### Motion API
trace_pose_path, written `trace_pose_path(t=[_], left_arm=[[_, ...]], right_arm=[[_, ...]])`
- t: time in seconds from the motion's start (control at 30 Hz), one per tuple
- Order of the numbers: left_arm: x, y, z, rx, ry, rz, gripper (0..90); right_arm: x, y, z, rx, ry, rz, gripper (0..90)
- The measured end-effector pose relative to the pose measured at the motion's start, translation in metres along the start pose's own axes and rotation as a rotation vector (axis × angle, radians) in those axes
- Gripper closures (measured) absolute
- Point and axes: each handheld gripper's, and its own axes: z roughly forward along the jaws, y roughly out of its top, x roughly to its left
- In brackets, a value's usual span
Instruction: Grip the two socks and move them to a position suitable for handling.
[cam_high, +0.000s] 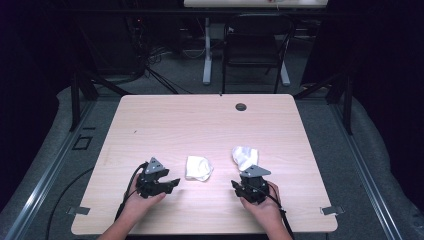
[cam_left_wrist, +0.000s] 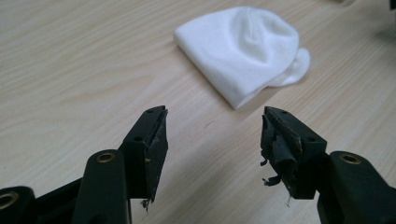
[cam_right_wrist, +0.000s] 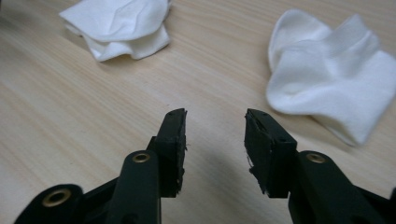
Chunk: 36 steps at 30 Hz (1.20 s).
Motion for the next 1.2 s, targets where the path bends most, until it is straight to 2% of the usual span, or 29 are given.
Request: trace_pose_path(t=[0.1,0.17,0.2,0.3,0.47,0.63,0.77,0.97,1.03,1.17,1.2], left_arm=[[0.000,0.001,0.002,0.010,-0.001,-0.011,40.9],[0.000,0.000,0.004,0.037,0.012,-0.032,41.0],[0.000,-0.001,0.005,0.066,0.010,-0.052,43.2],[-0.003,-0.002,0.007,0.074,0.004,-0.053,47.9],[-0.006,-0.001,0.007,0.053,0.011,-0.033,52.4],[-0.006,0.003,0.009,0.025,-0.005,-0.033,55.0],[-0.007,0.008,0.013,0.017,-0.003,-0.040,58.3],[-0.015,0.025,0.026,-0.003,-0.027,-0.032,62.5],[-0.018,0.031,0.031,-0.003,-0.023,-0.013,63.8],[-0.022,0.042,0.045,0.006,-0.008,-0.013,66.0],[-0.023,0.043,0.048,0.001,-0.017,-0.023,66.0]], right_arm=[[0.001,0.000,0.002,0.015,0.006,-0.027,60.6],[0.002,0.000,0.002,0.031,0.019,-0.032,61.2],[0.003,-0.001,0.002,0.032,0.029,-0.022,62.4],[0.004,0.000,0.002,0.027,0.039,-0.008,62.9],[0.004,0.001,-0.001,0.020,0.048,0.006,65.8],[0.001,0.002,-0.003,0.018,0.052,0.015,66.5],[-0.002,0.001,-0.003,0.005,0.042,0.041,67.8],[-0.003,0.002,-0.004,-0.003,0.037,0.046,69.6],[-0.004,0.002,-0.004,-0.002,0.039,0.047,70.1],[-0.005,0.002,-0.005,-0.004,0.037,0.055,70.2],[-0.006,0.002,-0.006,-0.006,0.041,0.057,70.2]])
